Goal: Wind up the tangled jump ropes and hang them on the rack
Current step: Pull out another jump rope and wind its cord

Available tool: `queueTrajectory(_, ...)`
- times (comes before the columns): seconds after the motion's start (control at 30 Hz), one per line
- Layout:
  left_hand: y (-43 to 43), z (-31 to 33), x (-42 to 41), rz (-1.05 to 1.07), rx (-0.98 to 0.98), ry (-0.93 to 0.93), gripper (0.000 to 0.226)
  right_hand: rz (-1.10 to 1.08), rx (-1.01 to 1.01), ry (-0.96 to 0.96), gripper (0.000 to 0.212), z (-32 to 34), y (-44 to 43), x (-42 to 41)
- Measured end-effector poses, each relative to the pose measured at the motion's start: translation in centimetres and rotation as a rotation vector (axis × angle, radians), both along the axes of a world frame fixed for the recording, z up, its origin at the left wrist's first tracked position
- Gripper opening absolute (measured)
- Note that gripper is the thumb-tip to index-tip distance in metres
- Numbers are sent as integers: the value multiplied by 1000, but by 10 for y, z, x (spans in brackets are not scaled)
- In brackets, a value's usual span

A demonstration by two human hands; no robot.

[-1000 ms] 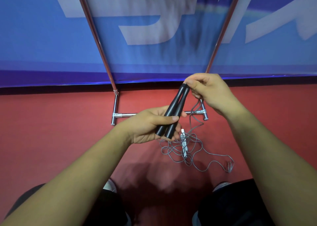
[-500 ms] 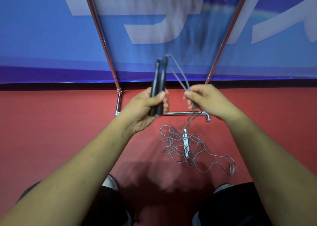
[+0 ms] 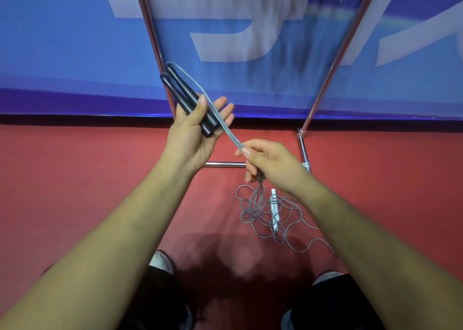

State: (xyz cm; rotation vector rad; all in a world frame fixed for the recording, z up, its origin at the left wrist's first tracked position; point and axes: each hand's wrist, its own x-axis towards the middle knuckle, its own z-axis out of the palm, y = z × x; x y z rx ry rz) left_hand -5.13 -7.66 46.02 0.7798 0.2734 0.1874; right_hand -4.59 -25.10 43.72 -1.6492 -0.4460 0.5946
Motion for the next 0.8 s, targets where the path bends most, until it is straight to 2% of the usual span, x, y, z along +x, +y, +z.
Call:
queueTrajectory(0.1,5,1,2,11,-78,35,24,-24,19,32,22,0,3,-4)
queueTrajectory(0.3,3,6,0,-21,-200,90,31,-25,-83,-16,22,0,8,-10)
queueTrajectory(0.5,-6,5,-3,-113,-83,143,27,63,-144,6,24,0,7,-12)
queueTrajectory(0.6,-8,1,-4,-188,-109,131,24,83,-165,29,24,1,6,-15)
queueTrajectory(0.8,-2,-10,7,-34,-148,160,13,146,-251,-61,24,11,5,-20)
